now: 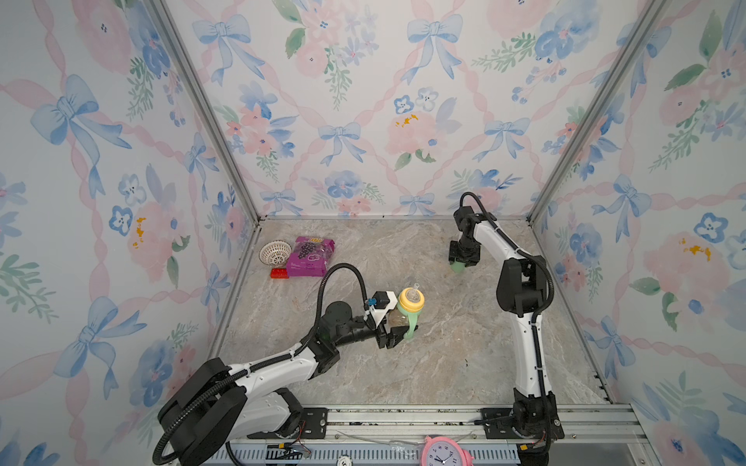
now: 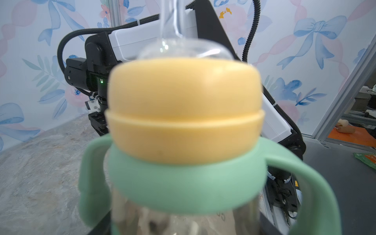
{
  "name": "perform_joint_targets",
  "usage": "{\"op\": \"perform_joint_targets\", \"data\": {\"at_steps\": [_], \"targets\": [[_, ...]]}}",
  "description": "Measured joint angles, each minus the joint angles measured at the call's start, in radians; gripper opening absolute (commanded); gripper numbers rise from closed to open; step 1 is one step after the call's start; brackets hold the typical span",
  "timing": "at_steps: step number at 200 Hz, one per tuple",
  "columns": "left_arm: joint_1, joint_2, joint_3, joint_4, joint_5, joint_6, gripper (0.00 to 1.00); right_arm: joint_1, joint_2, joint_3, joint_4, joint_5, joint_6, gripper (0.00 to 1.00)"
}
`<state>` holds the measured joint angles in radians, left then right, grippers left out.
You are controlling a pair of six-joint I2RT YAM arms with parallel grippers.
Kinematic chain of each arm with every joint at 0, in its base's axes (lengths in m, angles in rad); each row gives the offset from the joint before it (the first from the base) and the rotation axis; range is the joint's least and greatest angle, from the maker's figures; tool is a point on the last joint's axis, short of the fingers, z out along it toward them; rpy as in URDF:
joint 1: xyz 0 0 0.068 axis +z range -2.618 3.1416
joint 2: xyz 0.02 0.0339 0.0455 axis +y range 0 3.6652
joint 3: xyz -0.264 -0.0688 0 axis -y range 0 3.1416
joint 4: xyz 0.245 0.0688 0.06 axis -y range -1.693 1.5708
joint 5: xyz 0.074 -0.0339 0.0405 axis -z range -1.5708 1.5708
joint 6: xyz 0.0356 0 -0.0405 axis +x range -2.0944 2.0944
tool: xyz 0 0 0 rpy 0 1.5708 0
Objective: Assemble the baby bottles
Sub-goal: Pick up the lid from the center of the board, then close the lid on the baby bottle.
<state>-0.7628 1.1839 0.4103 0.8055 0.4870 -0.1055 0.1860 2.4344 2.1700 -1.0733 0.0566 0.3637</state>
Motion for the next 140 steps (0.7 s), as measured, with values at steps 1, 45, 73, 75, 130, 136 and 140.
{"op": "perform_joint_targets", "data": {"at_steps": [1, 45, 73, 75, 130, 136, 140], "targets": [[0.000, 0.000, 0.000, 0.000, 0.000, 0.000, 0.00, 0.000, -0.002, -0.003, 0.001, 0.000, 0.001, 0.49], [0.026, 0.085, 0.034, 0.000, 0.000, 0.044, 0.00, -0.001, -0.334, -0.392, 0.093, -0.053, 0.002, 0.48], [0.042, 0.196, 0.102, 0.023, 0.012, 0.078, 0.00, 0.008, -0.844, -0.668, 0.179, -0.194, 0.010, 0.53], [0.042, 0.203, 0.107, 0.024, 0.014, 0.079, 0.00, 0.010, -0.866, -0.673, 0.181, -0.203, 0.010, 0.53], [0.037, 0.350, 0.219, 0.053, 0.055, 0.125, 0.00, 0.116, -1.191, -0.660, 0.178, -0.467, -0.028, 0.53], [0.035, 0.355, 0.220, 0.053, 0.057, 0.129, 0.00, 0.129, -1.184, -0.666, 0.171, -0.484, -0.032, 0.54], [0.034, 0.357, 0.220, 0.053, 0.059, 0.131, 0.00, 0.137, -1.176, -0.669, 0.165, -0.495, -0.033, 0.54]]}}
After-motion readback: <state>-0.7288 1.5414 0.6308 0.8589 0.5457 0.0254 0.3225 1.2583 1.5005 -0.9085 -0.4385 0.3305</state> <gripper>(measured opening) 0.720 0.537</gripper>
